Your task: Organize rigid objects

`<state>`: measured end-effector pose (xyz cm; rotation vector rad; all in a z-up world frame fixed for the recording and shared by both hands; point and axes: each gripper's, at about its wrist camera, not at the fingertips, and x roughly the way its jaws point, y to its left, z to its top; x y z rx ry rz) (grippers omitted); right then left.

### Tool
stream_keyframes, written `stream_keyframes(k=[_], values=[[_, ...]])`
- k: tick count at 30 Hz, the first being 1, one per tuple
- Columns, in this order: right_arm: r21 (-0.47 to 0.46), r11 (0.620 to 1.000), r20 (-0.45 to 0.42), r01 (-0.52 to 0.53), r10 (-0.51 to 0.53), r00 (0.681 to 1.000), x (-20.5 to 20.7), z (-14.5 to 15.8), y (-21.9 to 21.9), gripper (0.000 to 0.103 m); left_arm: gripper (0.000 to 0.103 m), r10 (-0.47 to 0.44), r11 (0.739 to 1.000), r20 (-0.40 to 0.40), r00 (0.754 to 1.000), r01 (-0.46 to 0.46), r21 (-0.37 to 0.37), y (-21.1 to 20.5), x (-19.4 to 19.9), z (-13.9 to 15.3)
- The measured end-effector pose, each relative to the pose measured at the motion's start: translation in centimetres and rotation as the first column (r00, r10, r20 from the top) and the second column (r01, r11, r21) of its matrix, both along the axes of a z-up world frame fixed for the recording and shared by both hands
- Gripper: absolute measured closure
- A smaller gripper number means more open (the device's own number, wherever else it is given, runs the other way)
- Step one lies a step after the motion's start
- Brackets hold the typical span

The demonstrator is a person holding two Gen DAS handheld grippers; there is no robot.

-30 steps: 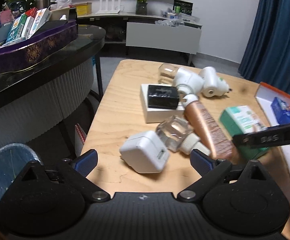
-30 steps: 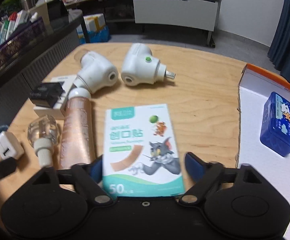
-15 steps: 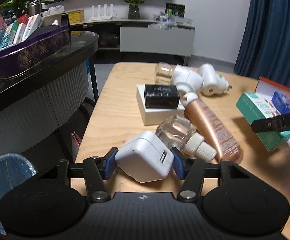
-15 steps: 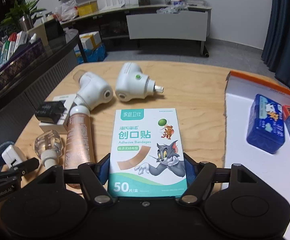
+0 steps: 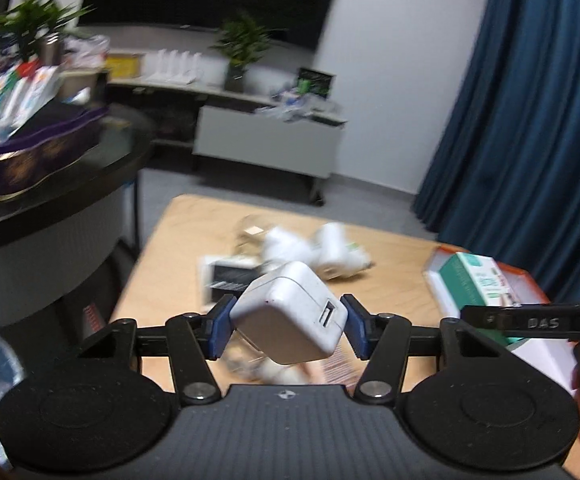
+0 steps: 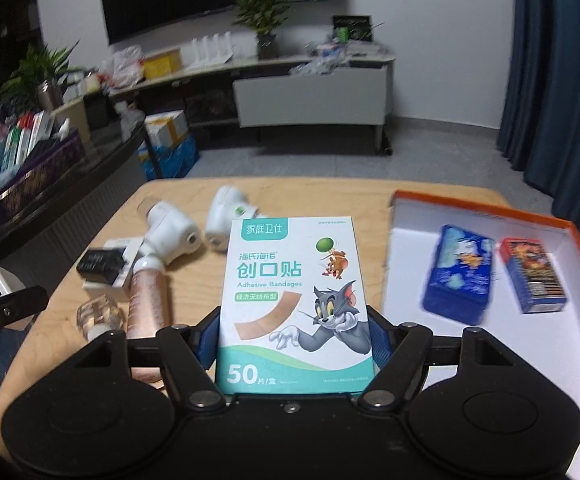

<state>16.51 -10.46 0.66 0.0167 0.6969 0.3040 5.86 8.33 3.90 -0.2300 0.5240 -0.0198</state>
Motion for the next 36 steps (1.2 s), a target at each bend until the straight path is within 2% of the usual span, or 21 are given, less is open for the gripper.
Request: stream_keyframes(k=[5, 11, 16, 20, 30, 36], values=[[0.003, 0.996, 0.051, 0.085, -0.085, 0.995, -0.8, 1.6, -3.7, 0.019, 0.046, -0.109, 0.994, 0.004, 0.994, 0.109, 0.013, -4.8, 2.1, 0.9], [-0.003, 0.978, 0.072, 0.206, -0.206, 0.976, -1.8, 2.3, -8.6, 0.019, 0.046, -0.233, 0.973, -0.015, 0.972, 0.233, -0.004, -10.6, 5.3, 1.3], [-0.013, 0.961, 0.066, 0.277, -0.275, 0.959, -2.7, 2.3, -11.7, 0.019, 0.046, -0.296, 0.955, -0.028, 0.955, 0.296, -0.015, -14.5, 7.7, 1.8], [-0.008, 0.950, 0.068, 0.313, -0.311, 0.948, -3.1, 2.4, -13.4, 0.019, 0.046, -0.330, 0.944, -0.023, 0.944, 0.331, 0.022, -17.1, 8.7, 1.9], [0.008, 0.941, 0.049, 0.339, -0.339, 0.940, -4.5, 1.6, -15.1, 0.019, 0.046, -0.350, 0.936, -0.069, 0.934, 0.351, 0.009, -18.3, 6.7, 0.5], [-0.023, 0.942, 0.018, 0.335, -0.335, 0.942, -6.0, 0.6, -15.1, 0.019, 0.046, -0.363, 0.930, -0.091, 0.927, 0.367, 0.027, -18.4, 4.8, -0.1]])
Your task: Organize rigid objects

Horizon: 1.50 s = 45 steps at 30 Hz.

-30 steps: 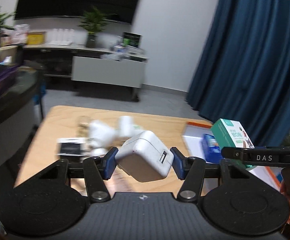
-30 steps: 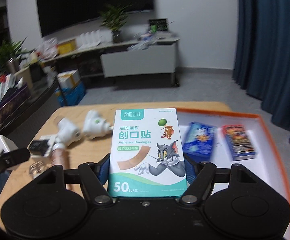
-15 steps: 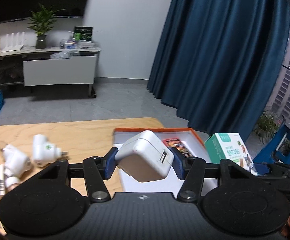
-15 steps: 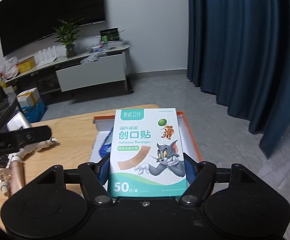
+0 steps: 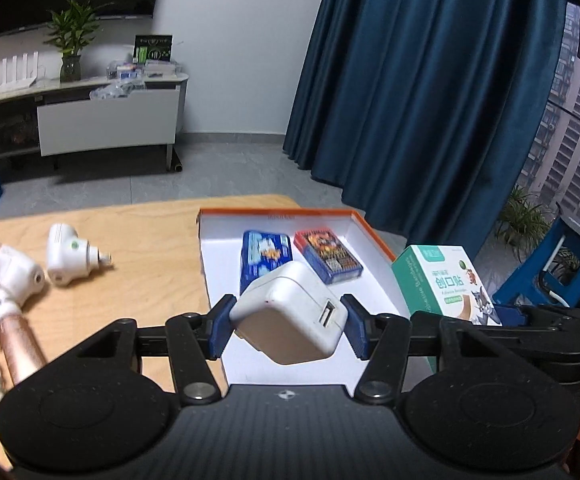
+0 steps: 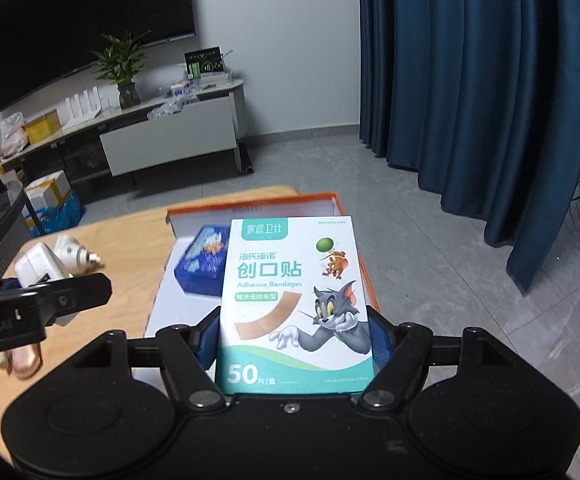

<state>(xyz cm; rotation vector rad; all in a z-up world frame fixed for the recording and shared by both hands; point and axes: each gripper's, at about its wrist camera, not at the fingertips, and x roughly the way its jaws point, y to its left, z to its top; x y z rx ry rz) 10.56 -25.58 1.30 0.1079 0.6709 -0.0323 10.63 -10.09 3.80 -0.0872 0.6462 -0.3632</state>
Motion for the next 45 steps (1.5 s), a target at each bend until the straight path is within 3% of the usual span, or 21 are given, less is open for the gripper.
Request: stream_keyframes(k=[8, 45], values=[[-0.029, 0.999, -0.036, -0.021, 0.020, 0.999, -0.9, -0.9, 0.6, 0.019, 0.046, -0.019, 1.000, -0.041, 0.999, 0.019, 0.010, -0.6, -0.5, -1.2], [-0.029, 0.998, -0.007, -0.051, 0.050, 0.999, 0.2, -0.4, 0.5, 0.019, 0.046, 0.021, 1.000, -0.004, 1.000, -0.021, 0.019, -0.2, 1.1, -1.0]])
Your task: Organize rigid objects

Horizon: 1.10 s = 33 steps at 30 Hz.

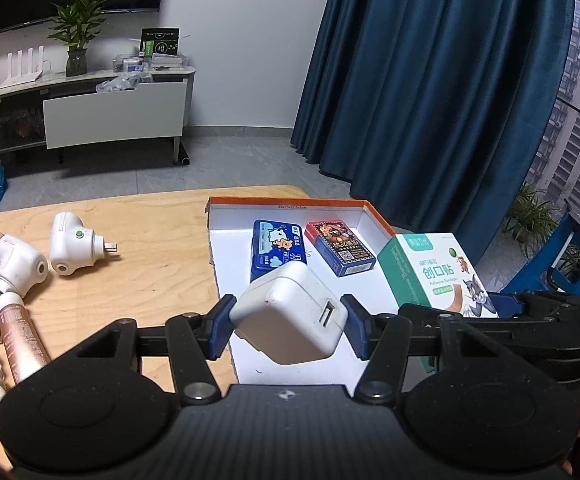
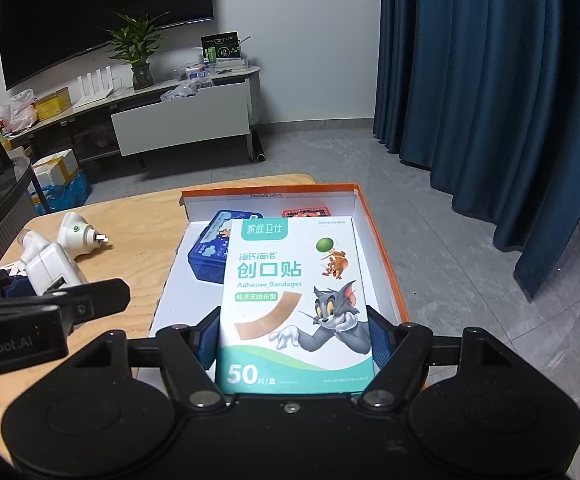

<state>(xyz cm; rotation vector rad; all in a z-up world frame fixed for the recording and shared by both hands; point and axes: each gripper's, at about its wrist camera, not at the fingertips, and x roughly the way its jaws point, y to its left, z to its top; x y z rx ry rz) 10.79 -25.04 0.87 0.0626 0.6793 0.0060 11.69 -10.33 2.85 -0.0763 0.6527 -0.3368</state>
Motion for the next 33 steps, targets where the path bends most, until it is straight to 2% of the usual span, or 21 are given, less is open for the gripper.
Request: stream_keyframes(k=[33], values=[[-0.022, 0.999, 0.019, -0.024, 0.024, 1.000, 4.2, 0.7, 0.9, 0.019, 0.046, 0.025, 1.000, 0.025, 0.999, -0.026, 0.008, -0.2, 2.4, 0.5]])
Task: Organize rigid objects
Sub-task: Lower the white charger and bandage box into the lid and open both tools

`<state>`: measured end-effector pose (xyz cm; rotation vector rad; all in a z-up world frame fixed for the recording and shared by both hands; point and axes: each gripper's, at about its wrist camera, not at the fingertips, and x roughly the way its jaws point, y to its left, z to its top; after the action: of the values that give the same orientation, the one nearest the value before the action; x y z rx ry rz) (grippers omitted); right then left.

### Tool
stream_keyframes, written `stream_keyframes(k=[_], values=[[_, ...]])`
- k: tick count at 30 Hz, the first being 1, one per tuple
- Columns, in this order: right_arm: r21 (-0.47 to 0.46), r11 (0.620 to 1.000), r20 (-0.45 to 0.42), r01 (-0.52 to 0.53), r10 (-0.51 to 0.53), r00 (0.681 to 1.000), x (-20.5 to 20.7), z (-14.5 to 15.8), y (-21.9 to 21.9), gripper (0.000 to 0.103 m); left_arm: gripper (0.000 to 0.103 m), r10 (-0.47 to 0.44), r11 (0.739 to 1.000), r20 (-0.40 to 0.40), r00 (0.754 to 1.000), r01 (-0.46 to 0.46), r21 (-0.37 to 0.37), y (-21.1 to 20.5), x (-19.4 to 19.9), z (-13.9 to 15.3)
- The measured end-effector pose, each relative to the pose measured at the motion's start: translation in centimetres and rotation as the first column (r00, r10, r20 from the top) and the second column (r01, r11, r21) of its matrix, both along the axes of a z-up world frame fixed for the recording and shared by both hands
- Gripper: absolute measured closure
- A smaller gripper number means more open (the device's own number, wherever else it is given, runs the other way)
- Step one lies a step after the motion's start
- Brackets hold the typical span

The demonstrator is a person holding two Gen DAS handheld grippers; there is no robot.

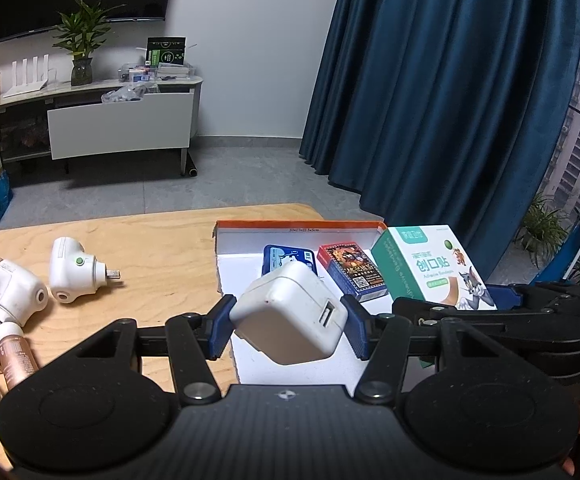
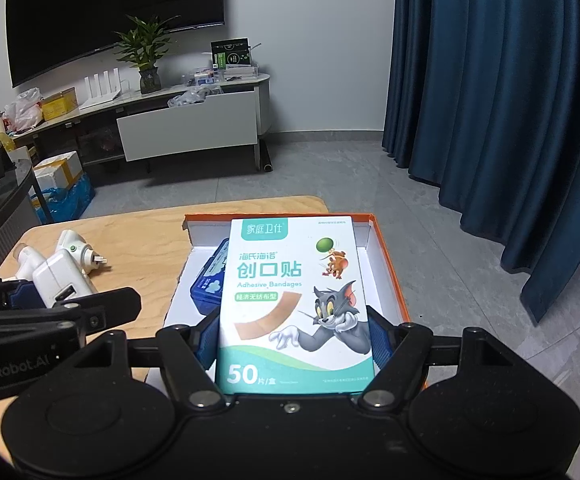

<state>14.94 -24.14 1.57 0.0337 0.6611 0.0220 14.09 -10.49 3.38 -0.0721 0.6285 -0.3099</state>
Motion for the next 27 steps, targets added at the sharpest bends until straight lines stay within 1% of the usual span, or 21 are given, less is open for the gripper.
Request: stream_keyframes(k=[6, 27], values=[[0.000, 1.000, 0.001, 0.003, -0.003, 1.000, 0.2, -0.1, 0.0, 0.019, 0.046, 0.003, 1.000, -0.005, 1.000, -0.003, 0.000, 0.0, 0.5, -0.1], [-0.010, 1.000, -0.026, 0.000, 0.000, 1.000, 2.6, -0.7, -0.3, 0.019, 0.046, -0.014, 1.000, -0.024, 1.000, 0.014, 0.028, -0.9, 1.0, -0.8]])
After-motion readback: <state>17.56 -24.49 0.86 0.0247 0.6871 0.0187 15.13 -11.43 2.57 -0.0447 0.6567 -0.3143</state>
